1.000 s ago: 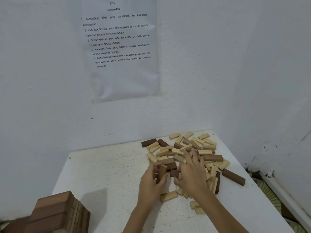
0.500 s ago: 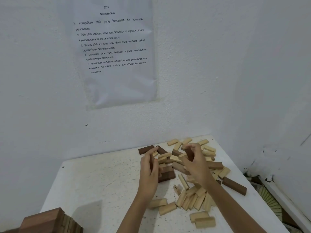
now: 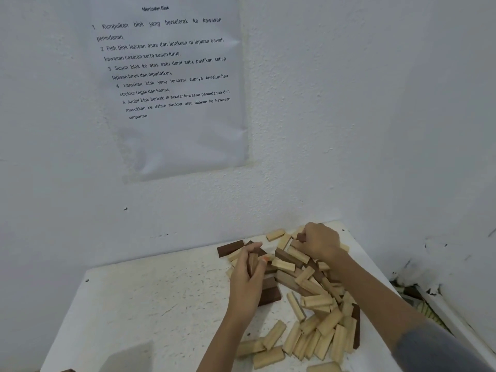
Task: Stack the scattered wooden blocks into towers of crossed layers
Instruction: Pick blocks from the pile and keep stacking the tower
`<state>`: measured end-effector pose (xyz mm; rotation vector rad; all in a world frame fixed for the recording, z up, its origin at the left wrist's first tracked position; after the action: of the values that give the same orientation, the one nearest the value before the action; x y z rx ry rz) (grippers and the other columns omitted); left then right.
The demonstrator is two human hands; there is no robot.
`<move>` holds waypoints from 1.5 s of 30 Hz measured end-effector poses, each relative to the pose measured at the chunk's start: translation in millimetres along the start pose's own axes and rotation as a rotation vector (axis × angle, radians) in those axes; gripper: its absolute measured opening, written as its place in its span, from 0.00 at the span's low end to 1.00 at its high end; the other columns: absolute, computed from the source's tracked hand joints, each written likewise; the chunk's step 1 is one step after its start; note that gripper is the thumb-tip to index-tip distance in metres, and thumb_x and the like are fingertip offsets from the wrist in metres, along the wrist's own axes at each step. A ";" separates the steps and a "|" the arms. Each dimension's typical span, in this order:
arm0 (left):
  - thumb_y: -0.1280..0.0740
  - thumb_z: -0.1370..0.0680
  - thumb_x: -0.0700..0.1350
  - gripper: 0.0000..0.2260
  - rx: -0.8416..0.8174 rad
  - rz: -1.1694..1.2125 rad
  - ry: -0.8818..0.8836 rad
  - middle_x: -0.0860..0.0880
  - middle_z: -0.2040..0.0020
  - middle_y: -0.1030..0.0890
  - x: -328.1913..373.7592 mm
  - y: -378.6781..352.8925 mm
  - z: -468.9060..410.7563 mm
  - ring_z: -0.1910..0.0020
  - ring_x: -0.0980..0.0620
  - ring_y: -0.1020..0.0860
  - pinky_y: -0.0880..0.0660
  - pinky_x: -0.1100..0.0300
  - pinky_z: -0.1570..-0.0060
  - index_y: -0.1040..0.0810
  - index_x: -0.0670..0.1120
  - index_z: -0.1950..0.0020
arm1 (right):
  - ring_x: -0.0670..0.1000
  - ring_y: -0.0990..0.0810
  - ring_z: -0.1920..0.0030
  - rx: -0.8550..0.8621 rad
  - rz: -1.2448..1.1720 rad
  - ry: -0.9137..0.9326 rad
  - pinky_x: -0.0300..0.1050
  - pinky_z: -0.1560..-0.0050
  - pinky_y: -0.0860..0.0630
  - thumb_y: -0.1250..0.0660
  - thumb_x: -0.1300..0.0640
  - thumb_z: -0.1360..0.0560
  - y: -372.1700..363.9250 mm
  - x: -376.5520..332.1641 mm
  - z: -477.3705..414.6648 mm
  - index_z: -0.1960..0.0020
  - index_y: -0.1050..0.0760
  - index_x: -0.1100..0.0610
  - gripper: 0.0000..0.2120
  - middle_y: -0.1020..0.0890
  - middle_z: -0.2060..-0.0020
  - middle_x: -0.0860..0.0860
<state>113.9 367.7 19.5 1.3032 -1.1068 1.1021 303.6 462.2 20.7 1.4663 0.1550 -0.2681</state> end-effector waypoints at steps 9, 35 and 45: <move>0.45 0.16 0.46 0.11 0.004 0.141 0.062 0.48 0.59 0.23 0.0 2.1 6.9 0.69 0.61 0.27 0.30 0.68 0.68 0.30 0.52 0.35 | 0.46 0.20 0.61 0.186 -0.539 0.008 0.44 0.61 0.25 0.24 0.45 0.32 7.8 -19.7 22.5 0.54 0.18 0.55 0.14 0.18 0.62 0.46; 0.40 0.18 0.51 0.11 0.234 -0.006 0.017 0.48 0.57 0.21 -15.1 50.1 124.5 0.58 0.53 0.24 0.29 0.68 0.60 0.19 0.50 0.46 | 0.53 0.19 0.58 -0.108 -1.303 -0.007 0.47 0.59 0.22 0.31 0.49 0.24 -56.3 -85.4 202.9 0.49 0.21 0.57 0.12 0.17 0.57 0.57; 0.37 0.18 0.47 0.13 0.188 -0.002 0.187 0.47 0.46 0.18 -38.2 58.7 184.1 0.45 0.50 0.21 0.26 0.59 0.45 0.22 0.42 0.38 | 0.49 0.26 0.62 -0.086 -1.124 -0.016 0.39 0.62 0.29 0.32 0.52 0.23 -84.8 -78.2 256.9 0.53 0.25 0.64 0.14 0.25 0.64 0.52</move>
<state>53.1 183.3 -13.7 1.3143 -0.8800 1.3233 190.2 206.8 -13.7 1.1565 0.9671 -1.1565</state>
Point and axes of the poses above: each hand's wrist, its own z-axis away from the middle knuckle, its own y-axis out of the back of the hand, x = y × z, the point moved 6 cm from there along -z, towards the middle knuckle
